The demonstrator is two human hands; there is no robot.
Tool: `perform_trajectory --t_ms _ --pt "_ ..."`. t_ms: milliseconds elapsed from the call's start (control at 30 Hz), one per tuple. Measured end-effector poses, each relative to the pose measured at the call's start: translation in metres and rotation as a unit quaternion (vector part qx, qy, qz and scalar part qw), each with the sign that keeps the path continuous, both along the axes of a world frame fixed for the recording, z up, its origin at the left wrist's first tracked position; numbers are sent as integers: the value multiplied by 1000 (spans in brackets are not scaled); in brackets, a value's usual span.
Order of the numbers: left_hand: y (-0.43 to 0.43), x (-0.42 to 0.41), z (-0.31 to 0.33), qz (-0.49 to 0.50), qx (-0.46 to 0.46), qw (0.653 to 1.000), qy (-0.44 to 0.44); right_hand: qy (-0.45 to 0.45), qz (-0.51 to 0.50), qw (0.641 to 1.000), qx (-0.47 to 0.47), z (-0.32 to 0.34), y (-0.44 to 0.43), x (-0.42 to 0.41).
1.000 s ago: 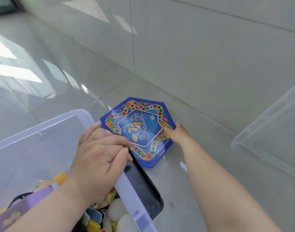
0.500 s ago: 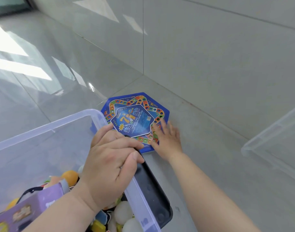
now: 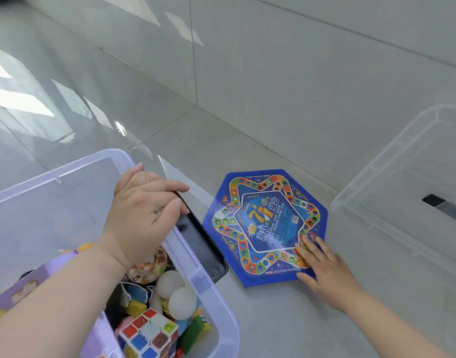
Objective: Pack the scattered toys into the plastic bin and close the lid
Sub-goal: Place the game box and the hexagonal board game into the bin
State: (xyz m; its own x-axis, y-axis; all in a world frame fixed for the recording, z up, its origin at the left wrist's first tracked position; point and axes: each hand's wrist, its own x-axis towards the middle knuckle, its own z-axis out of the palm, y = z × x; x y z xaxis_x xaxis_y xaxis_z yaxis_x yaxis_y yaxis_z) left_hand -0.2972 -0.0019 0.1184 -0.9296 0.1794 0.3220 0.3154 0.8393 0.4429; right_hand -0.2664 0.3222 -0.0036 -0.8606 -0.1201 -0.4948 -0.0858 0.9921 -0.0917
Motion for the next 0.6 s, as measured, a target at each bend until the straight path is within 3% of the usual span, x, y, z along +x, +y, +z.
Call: perform_trajectory --t_ms 133,167,200,267,367,467,533,600 --pt "16 9 25 33 -65 989 -130 73 -13 997 1 1 56 66" --pt "28 13 29 37 -94 984 -149 100 -34 994 -24 0 62 80" --pt "45 19 33 33 -126 980 -152 69 -98 990 -79 -1 64 93" --pt "91 30 34 -14 -150 974 -169 69 -269 943 -183 1 63 105" --pt "166 45 18 -64 -38 943 -324 121 -452 831 -300 -1 66 106" --pt "207 42 -37 36 86 893 -441 92 -549 738 -382 4 71 101" --pt "214 45 -80 162 110 850 -489 71 -563 713 -411 8 74 98" --pt "216 58 -110 236 111 828 -496 58 -559 715 -415 1 79 98"
